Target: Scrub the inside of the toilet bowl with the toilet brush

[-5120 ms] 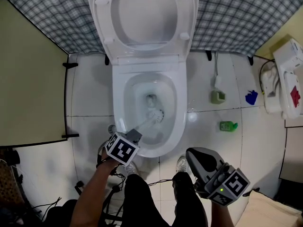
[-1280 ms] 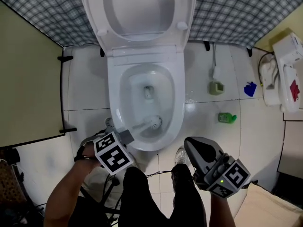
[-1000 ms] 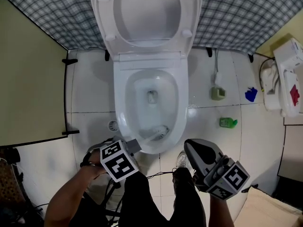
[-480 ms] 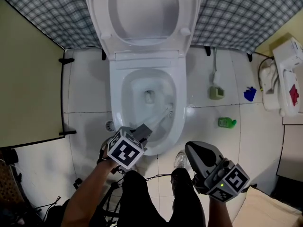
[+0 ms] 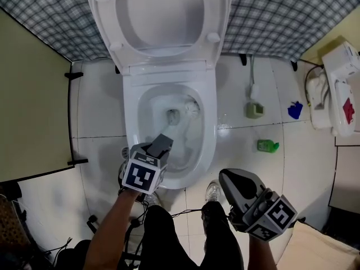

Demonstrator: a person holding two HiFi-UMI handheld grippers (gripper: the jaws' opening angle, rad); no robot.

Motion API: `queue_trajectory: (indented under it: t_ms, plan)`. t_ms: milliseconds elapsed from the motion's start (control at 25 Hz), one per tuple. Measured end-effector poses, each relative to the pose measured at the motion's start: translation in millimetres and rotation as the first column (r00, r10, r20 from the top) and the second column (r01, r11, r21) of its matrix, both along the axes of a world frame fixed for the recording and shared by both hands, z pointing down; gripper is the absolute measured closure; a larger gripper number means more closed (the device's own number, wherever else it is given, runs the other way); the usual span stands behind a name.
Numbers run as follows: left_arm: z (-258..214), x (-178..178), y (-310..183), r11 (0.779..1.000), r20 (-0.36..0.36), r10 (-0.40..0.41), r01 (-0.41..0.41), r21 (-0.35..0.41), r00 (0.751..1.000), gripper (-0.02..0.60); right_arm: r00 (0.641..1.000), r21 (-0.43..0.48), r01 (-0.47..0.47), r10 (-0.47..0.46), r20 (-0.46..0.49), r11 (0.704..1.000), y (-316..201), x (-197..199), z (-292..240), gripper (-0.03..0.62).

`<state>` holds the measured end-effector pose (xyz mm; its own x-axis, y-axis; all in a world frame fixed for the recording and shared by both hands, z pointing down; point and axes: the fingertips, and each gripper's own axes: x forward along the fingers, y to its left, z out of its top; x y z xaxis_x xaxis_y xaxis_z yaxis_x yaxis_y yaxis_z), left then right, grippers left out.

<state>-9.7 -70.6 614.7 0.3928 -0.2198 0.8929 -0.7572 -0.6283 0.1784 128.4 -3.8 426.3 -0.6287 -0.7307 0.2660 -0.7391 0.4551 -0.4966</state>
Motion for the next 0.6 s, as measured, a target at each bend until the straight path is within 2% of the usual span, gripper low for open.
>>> queue_trajectory:
  t_ms: [160,400,600]
  plan:
    - [-9,-13,12,1.000,0.011,0.006,-0.006,0.008,1.000,0.393,1.000,-0.001,0.003,-0.003,0.001,1.000,-1,0,-2,0.593]
    - [-45,-35,33,0.999,-0.037,-0.018,0.020,0.045,0.999,0.393,0.999,0.019,0.031,-0.031,0.007,0.999,-4,-12,-14,0.593]
    - [-84,-58,51,0.991,-0.087,-0.002,0.014,0.135,0.996,0.393,0.998,0.036,0.062,-0.062,0.007,0.997,-4,-30,-24,0.593]
